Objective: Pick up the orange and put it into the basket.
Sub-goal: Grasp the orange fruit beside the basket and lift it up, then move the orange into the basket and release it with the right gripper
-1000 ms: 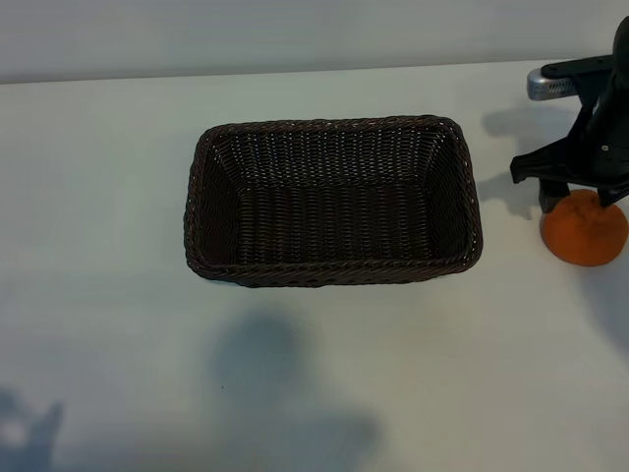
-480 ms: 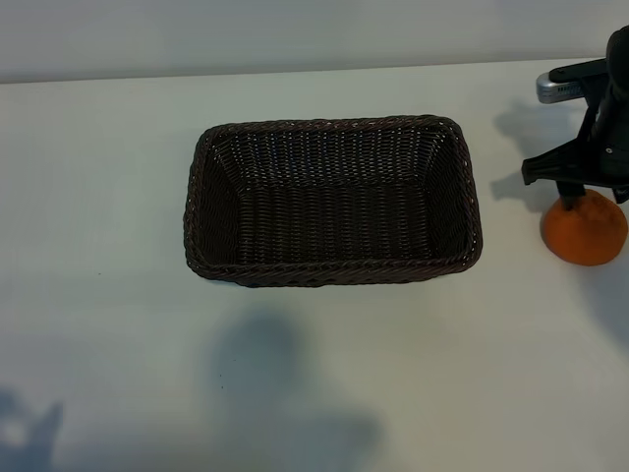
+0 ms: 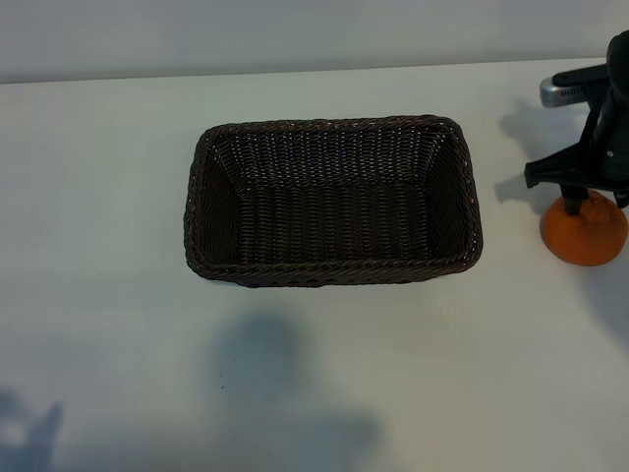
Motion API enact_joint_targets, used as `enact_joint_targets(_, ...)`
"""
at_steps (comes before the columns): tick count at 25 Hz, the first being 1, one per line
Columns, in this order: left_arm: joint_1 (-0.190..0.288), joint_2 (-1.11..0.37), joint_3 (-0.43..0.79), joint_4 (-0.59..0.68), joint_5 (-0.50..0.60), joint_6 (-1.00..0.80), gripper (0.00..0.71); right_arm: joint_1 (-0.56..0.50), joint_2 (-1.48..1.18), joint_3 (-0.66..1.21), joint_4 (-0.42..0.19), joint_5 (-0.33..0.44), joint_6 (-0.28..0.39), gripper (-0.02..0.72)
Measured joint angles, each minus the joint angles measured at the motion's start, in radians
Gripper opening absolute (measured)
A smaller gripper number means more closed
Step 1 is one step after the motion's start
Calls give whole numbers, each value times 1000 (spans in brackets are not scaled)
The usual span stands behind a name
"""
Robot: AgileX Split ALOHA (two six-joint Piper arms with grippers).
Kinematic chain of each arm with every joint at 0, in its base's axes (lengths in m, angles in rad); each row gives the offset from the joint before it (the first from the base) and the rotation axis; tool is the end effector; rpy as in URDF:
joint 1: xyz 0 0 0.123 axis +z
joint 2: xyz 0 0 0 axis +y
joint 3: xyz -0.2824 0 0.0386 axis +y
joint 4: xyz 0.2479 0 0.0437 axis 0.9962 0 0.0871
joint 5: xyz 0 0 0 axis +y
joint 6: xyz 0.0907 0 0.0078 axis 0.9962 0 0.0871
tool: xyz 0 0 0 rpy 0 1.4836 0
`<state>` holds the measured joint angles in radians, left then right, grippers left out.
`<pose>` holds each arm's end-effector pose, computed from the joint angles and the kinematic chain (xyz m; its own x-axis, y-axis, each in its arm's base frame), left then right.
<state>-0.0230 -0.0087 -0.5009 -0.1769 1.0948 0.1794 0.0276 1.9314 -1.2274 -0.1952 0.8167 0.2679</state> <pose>-0.0088 -0.0141 0.2757 -0.4540 0.1068 -0.8846 0.2058 0.9785 0.0125 0.3663 -0.0028 0.1573 -0.9810 0.1046 -0.1636 0.1249 0.9850 -0.1192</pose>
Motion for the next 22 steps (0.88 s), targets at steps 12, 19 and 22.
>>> enact_joint_targets(12, 0, 0, 0, 0, 0, 0, 552, 0, 16, -7, 9, 37, -36, 89)
enact_joint_targets(19, 0, 0, 0, 0, 0, 0, 552, 0, -63, -7, 23, 70, -52, 87)
enact_joint_targets(22, 0, 0, 0, 0, 0, 0, 552, 0, -131, -7, 24, 98, -66, 85)
